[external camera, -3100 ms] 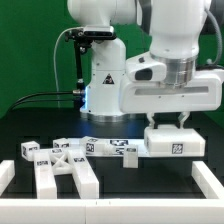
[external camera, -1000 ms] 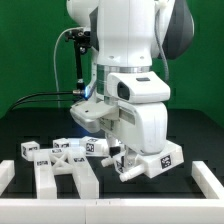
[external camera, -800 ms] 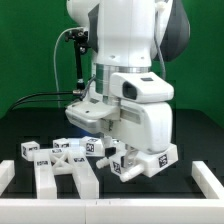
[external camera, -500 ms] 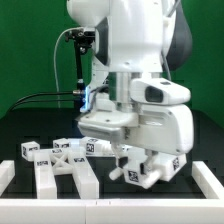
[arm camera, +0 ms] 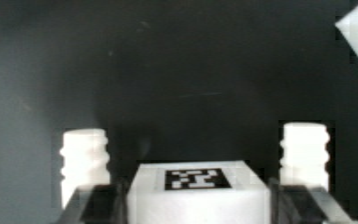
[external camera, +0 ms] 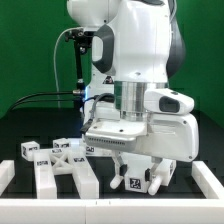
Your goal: Assemble chair
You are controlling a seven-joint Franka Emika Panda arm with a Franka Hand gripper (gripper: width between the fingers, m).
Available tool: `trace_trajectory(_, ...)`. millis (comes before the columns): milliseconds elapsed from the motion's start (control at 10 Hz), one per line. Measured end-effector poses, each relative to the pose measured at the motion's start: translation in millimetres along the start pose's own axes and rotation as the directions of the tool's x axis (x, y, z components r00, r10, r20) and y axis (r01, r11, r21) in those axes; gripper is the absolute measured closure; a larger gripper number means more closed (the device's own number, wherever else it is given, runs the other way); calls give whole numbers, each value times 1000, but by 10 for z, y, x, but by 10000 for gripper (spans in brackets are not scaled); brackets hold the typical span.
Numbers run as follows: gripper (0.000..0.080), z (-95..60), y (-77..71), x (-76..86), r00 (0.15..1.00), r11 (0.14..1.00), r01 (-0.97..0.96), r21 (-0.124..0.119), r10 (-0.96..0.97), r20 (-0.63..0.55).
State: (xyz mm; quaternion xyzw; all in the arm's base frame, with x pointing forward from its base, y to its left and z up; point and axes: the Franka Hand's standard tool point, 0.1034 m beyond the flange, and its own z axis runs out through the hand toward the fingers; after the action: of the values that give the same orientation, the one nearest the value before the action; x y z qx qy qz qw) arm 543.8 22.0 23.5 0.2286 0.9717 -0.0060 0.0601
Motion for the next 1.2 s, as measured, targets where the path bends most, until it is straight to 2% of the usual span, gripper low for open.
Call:
trace_trajectory(300,426,4,-20,-6,1000,1000,-21,2,21,0)
trace_trajectory(400,226,-6,-13,-11,999,999,-37,1,37,2)
trace_trajectory(500,226,-102,34,-57,998,998,-66,-4,66,20)
trace_trajectory(600,165,-247,54,-133,996,997,-74,0,74,41)
trace_trajectory(700,154,-393,80,-212,992,993,-115,8,115,60)
trace_trajectory(800,154,-507,174,-291,961,964,-265,-2,264,76)
trace_trajectory(900,151,-554,263,-323,933,937,-349,-13,349,86)
trace_trajectory(1100,151,-479,102,-266,914,916,-401,-3,400,73)
trace_trajectory(1200,151,-481,118,-274,881,884,-468,-10,468,73)
